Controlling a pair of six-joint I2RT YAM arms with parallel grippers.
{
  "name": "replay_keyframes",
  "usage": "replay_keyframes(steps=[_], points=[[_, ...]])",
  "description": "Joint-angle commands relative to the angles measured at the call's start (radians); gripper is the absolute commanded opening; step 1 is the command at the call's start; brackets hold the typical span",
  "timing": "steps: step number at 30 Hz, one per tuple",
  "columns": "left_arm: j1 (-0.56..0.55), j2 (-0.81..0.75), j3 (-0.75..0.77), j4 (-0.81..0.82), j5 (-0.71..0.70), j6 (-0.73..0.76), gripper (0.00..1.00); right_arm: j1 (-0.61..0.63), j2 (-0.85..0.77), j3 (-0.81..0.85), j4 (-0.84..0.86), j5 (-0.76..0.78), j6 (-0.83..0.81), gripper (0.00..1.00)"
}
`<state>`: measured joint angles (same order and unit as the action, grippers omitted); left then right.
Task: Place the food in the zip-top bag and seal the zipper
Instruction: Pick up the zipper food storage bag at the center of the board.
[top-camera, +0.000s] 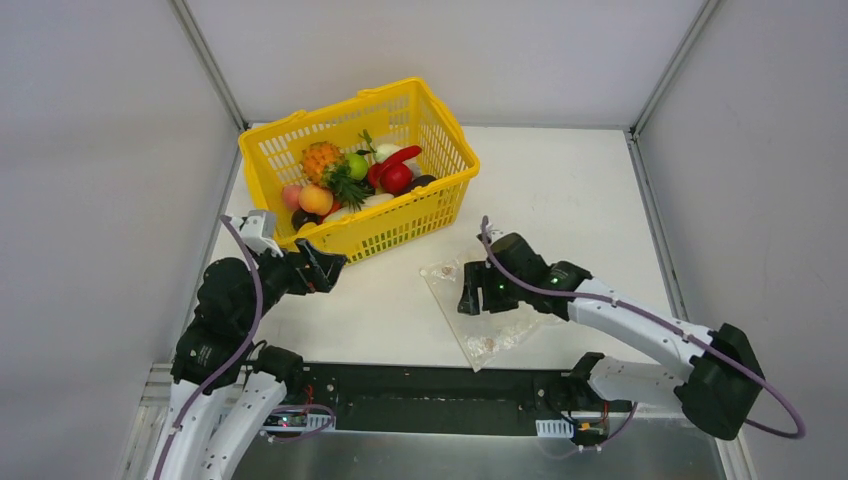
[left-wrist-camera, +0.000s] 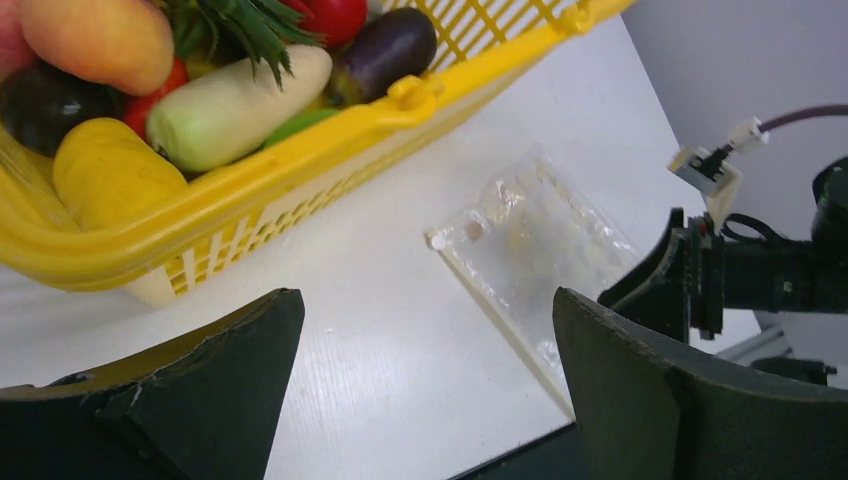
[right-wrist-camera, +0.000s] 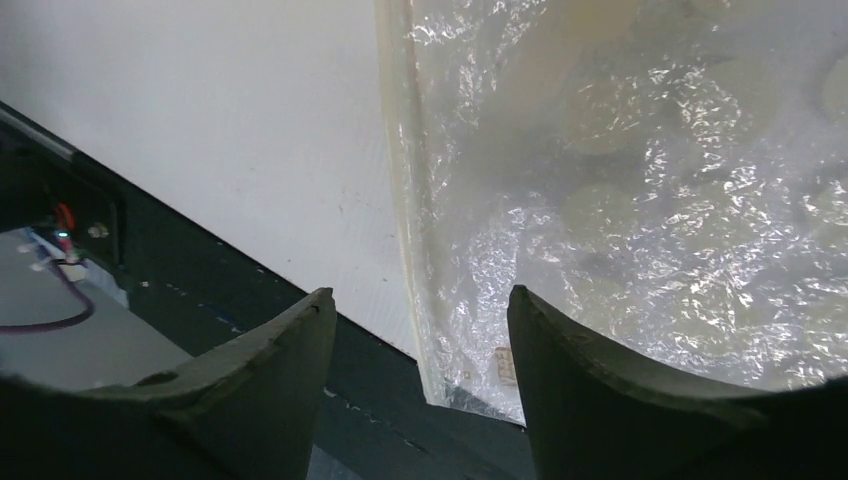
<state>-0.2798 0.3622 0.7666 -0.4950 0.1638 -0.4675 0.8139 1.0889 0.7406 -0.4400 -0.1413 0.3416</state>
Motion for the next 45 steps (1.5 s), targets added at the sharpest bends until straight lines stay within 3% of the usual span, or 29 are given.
replay_keyframes(steps=[1,11,20,24,27,31,37,41,45], points=[[-0.065,0.013,0.012,-0.035,0.034,0.085,0.97,0.120,0.093,0.044,0.064,0.220,0.017,0.67],[-0.120,0.018,0.017,-0.107,-0.054,0.114,0.93,0.364,0.338,0.101,0.145,0.544,0.033,0.56],[-0.119,0.022,0.035,-0.139,-0.053,0.127,0.93,0.418,0.450,0.114,0.138,0.668,0.017,0.49],[-0.119,0.036,0.047,-0.144,-0.040,0.131,0.93,0.422,0.479,0.105,0.140,0.678,0.017,0.38],[-0.119,0.047,0.057,-0.147,-0.023,0.135,0.92,0.422,0.489,0.102,0.137,0.685,0.022,0.16],[-0.122,0.063,0.059,-0.136,0.000,0.135,0.90,0.424,0.437,0.087,0.152,0.693,0.043,0.00],[-0.190,0.113,0.042,-0.067,-0.008,0.121,0.89,0.415,0.220,0.022,0.233,0.680,0.062,0.00],[-0.349,0.184,0.056,-0.008,-0.088,0.115,0.88,0.355,0.059,-0.049,0.291,0.609,0.107,0.00],[-0.594,0.316,0.098,0.059,-0.295,0.115,0.87,0.241,-0.075,-0.110,0.304,0.491,0.185,0.00]])
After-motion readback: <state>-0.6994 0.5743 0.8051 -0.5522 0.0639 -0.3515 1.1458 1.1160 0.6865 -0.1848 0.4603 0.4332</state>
